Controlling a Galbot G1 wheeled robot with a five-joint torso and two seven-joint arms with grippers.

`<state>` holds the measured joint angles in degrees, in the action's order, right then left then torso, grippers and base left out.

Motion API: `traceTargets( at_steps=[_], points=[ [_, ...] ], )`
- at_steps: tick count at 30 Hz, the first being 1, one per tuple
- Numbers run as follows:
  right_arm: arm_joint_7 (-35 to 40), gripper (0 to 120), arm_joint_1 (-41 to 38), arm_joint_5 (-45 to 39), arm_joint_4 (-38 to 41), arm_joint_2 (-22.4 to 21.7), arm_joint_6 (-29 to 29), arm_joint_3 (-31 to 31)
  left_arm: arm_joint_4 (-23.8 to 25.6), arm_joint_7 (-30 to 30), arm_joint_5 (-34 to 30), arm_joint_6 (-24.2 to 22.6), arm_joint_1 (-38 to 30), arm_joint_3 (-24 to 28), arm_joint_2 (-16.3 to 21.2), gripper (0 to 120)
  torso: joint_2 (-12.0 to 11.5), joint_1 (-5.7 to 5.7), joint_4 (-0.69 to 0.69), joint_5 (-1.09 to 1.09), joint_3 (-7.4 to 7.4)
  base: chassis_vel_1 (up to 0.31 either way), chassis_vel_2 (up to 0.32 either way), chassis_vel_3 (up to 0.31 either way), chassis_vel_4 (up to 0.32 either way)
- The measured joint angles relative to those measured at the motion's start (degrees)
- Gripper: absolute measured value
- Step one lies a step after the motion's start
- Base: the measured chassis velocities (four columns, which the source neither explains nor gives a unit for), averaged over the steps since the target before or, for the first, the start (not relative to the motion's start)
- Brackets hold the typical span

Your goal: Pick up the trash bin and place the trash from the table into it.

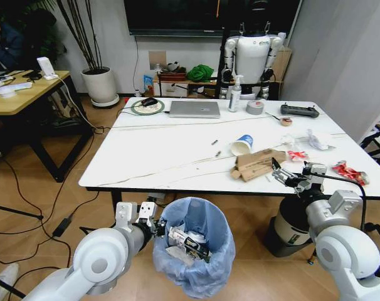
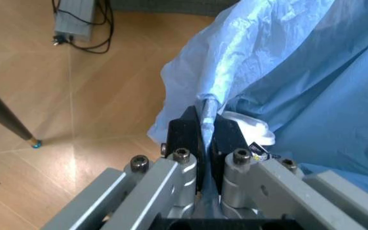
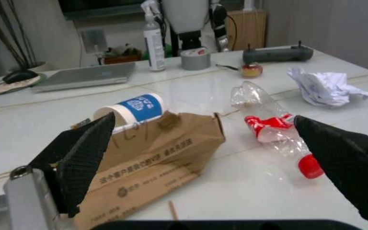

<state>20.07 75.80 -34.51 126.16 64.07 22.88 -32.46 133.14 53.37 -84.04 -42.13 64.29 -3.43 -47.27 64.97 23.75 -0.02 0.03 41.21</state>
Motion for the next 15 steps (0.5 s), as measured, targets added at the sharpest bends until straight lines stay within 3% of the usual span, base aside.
traceTargets(
  at_steps=[10,15],
  points=[
    [13.6,100,-11.0,-13.8,-3.4,-3.6,3.0,9.9,-0.6,0.0,0.7,0.0,0.5,1.1,-0.4,0,0.0,-0.01,0.04,-0.03,0.0,0.003,-0.006,0.018,0.002],
    [17.0,100,-17.0,-16.8,-8.0,-5.0,5.1,13.0,-1.5,-0.1,0.7,0.0,-0.3,2.1,-0.9,0,0.0,0.0,0.03,-0.02,0.0,0.013,0.013,-0.004,-0.003]
  ],
)
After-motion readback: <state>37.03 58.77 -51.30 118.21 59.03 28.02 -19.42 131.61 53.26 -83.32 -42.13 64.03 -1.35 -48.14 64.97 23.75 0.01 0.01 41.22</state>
